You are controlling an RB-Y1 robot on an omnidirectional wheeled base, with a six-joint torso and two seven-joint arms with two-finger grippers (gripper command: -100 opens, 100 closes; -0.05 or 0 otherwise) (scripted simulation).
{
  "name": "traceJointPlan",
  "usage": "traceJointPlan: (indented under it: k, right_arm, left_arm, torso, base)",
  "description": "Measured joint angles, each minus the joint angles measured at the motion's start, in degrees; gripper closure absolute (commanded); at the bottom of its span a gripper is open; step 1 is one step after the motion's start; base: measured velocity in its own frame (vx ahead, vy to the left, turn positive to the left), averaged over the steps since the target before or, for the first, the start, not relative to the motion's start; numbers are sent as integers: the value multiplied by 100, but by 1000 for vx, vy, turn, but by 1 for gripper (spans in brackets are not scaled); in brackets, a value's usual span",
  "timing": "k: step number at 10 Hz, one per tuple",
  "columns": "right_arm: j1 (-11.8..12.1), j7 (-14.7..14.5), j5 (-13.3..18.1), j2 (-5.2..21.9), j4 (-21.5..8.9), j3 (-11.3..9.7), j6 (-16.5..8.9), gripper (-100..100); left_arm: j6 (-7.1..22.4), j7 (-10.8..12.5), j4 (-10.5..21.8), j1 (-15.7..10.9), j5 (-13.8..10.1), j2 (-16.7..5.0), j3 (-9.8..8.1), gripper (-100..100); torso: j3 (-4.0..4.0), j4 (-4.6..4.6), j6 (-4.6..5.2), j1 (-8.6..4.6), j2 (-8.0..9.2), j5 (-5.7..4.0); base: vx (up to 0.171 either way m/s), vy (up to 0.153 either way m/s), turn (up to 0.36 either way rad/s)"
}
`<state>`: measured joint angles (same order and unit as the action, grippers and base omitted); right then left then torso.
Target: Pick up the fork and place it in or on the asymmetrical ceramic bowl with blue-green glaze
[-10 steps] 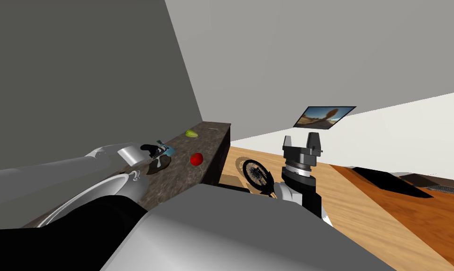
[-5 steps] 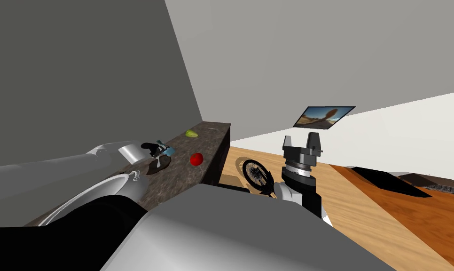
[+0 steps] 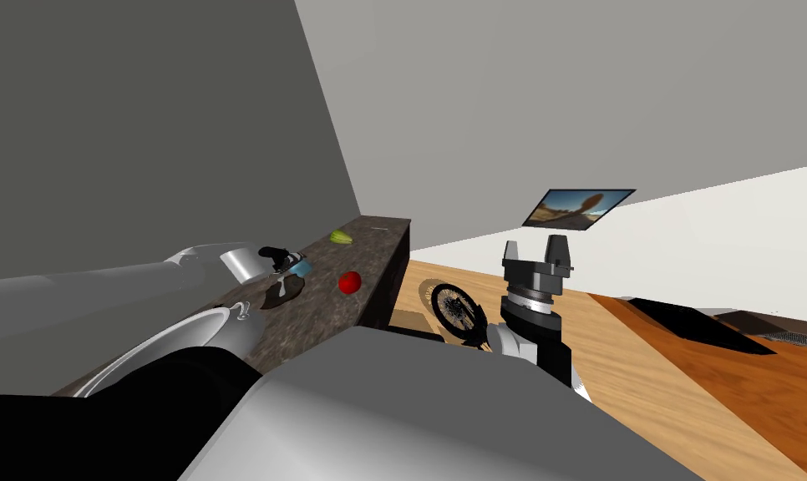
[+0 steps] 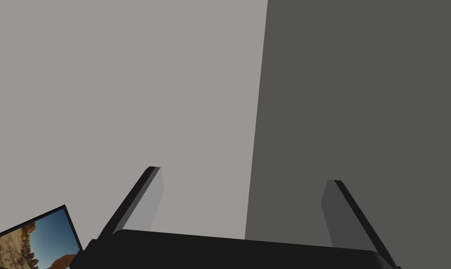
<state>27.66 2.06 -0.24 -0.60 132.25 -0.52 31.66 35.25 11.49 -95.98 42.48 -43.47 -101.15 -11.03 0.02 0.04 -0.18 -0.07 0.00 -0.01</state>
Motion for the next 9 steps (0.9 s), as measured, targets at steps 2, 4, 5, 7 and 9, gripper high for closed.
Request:
traceJointPlan:
  k: [2,4,5,7,9]
  right_arm:
    - [0,0,0,0,0,0,0,0]
    - [0,0,0,0,0,0,0,0]
    - [0,0,0,0,0,0,0,0]
    - [0,0,0,0,0,0,0,0]
    - [0,0,0,0,0,0,0,0]
  left_arm:
    - [99,28,-96,60,-147,-172,-150,-100]
    - [102,19,-93,60,-179,-212,-152,-100]
    - [97,21,-91,58,-183,-217,-150,-100]
    - [95,24,-90,56,-185,-221,-146,-100]
    - [95,25,-90,56,-185,-221,-144,-100]
  torso:
    - [2,1,0,3,4,1]
    - [2,1,0,5,5,2]
    - [2,1,-1,3,3,1]
    - [3,1,-1,4,6,2]
    - [2,0,-1,3,3,1]
  base:
    - [0,0,0]
    - [2,-2,8]
    - [0,0,0]
    - [-1,-4,14]
    - [3,-2,8]
